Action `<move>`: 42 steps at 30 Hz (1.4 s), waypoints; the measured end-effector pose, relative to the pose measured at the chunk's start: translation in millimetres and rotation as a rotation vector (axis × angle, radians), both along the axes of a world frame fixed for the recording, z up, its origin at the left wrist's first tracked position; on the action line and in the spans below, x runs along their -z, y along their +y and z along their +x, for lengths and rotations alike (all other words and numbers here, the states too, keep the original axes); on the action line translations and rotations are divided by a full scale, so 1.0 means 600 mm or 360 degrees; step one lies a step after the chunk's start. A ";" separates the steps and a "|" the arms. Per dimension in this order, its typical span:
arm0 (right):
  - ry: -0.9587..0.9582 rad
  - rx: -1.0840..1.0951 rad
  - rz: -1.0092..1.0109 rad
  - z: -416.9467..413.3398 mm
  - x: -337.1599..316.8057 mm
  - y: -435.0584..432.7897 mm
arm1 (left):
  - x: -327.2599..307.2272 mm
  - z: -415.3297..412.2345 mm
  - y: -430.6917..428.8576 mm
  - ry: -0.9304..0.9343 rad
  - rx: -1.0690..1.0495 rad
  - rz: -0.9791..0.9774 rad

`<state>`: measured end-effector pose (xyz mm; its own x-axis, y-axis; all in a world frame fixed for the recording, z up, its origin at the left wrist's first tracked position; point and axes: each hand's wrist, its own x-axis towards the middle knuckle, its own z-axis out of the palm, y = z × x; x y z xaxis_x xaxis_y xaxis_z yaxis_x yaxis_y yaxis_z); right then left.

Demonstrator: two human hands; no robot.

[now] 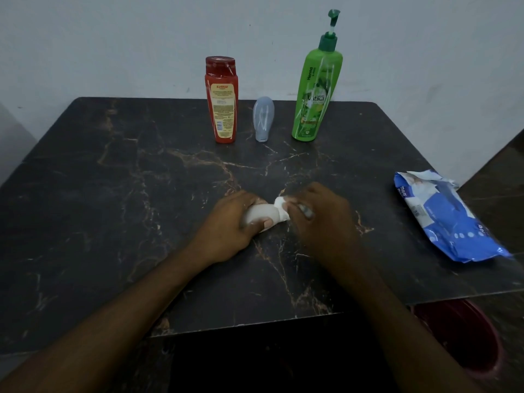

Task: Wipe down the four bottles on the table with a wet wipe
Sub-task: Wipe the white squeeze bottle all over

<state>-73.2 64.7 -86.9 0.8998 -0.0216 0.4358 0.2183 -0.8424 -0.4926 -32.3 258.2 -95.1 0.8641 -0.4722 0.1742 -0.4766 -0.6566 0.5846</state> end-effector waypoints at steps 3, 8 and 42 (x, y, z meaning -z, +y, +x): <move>0.0052 -0.0104 -0.0113 -0.001 -0.001 0.013 | 0.001 -0.002 0.000 -0.0006 -0.0006 -0.0019; 0.0132 -0.0146 -0.0164 -0.029 0.017 0.000 | 0.006 0.001 0.000 -0.0005 -0.0012 -0.0057; -0.0004 -0.0079 -0.0093 -0.066 0.040 0.011 | 0.023 -0.024 -0.008 -0.0341 0.0257 0.0239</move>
